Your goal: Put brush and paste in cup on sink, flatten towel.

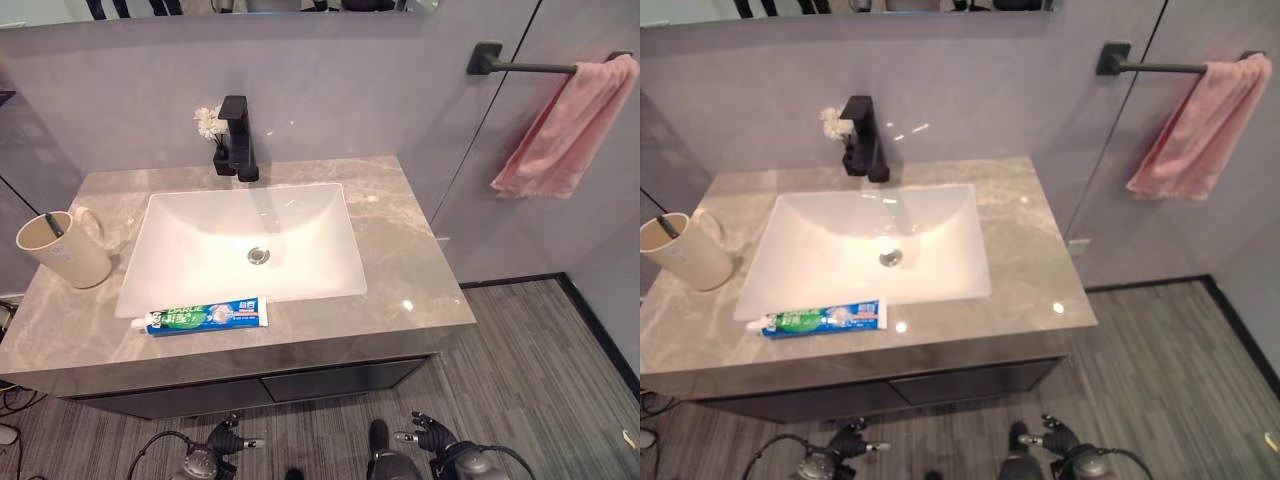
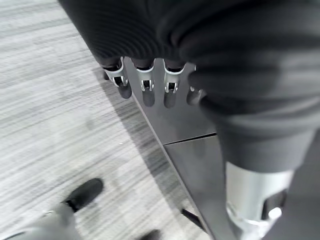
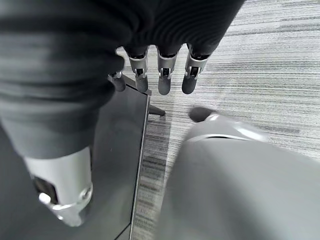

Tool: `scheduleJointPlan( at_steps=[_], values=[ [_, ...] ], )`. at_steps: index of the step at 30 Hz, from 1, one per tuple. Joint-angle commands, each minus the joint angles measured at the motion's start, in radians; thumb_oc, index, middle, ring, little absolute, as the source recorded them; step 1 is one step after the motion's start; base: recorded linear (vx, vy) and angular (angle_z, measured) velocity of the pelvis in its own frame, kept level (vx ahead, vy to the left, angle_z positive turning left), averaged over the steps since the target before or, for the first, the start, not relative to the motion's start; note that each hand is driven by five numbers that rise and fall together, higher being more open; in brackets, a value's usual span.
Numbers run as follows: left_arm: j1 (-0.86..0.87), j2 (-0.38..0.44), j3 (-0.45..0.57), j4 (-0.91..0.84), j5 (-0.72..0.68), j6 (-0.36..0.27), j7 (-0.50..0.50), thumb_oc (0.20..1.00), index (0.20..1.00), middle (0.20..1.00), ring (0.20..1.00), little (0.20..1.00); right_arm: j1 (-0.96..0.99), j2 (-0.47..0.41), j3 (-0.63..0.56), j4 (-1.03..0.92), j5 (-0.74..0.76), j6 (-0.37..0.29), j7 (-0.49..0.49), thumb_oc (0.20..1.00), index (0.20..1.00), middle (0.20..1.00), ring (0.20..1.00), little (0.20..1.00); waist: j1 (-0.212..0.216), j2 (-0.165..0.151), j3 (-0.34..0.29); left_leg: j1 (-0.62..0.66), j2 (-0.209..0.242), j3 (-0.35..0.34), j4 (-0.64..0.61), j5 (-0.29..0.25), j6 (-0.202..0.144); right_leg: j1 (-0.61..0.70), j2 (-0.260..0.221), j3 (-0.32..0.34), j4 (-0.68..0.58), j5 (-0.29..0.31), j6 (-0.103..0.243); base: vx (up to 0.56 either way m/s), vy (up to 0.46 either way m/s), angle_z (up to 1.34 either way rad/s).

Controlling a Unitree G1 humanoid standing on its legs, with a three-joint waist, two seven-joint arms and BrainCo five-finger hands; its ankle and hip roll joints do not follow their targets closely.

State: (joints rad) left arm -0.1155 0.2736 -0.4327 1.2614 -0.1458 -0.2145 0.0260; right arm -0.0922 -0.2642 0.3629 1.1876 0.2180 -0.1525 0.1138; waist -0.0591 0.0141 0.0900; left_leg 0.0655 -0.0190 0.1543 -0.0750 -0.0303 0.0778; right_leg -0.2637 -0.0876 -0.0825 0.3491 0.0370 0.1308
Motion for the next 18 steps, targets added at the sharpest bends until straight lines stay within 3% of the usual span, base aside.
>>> scheduleJointPlan(
  at_steps=[1, 9, 18],
  values=[
    [-0.044, 0.014, 0.054, 0.043, 0.03, -0.013, -0.005, 1.0, 1.0, 1.0, 1.0, 1.0, -0.051, -0.023, 0.031, 0.001, 0.001, -0.03, 0.002, 1.0, 1.0, 1.0, 1.0, 1.0, 0.034, -0.035, 0.003, -0.054, -0.028, -0.04, 0.0, 0.037, -0.052, 0.158, 0.021, 0.003, -0.182, -0.01, -0.025, 0.01, -0.058, -0.27],
    [-0.017, -0.002, 0.082, 0.072, 0.017, -0.007, -0.01, 1.0, 1.0, 1.0, 1.0, 1.0, -0.052, -0.052, 0.034, 0.008, -0.018, -0.028, 0.0, 1.0, 1.0, 1.0, 1.0, 1.0, 0.055, -0.045, -0.037, -0.042, -0.018, -0.042, 0.014, 0.029, -0.073, 0.231, 0.03, 0.011, -0.352, 0.035, -0.046, 0.05, -0.083, 0.02],
    [-0.022, 0.006, 0.088, 0.068, 0.012, -0.006, -0.006, 1.0, 1.0, 1.0, 1.0, 1.0, -0.067, -0.076, 0.059, 0.005, -0.048, -0.028, 0.003, 1.0, 1.0, 1.0, 1.0, 1.0, 0.072, -0.047, -0.004, -0.101, -0.005, -0.072, 0.065, 0.036, -0.098, 0.234, 0.031, -0.014, -0.395, 0.049, -0.066, -0.03, -0.093, 0.06]
  ],
)
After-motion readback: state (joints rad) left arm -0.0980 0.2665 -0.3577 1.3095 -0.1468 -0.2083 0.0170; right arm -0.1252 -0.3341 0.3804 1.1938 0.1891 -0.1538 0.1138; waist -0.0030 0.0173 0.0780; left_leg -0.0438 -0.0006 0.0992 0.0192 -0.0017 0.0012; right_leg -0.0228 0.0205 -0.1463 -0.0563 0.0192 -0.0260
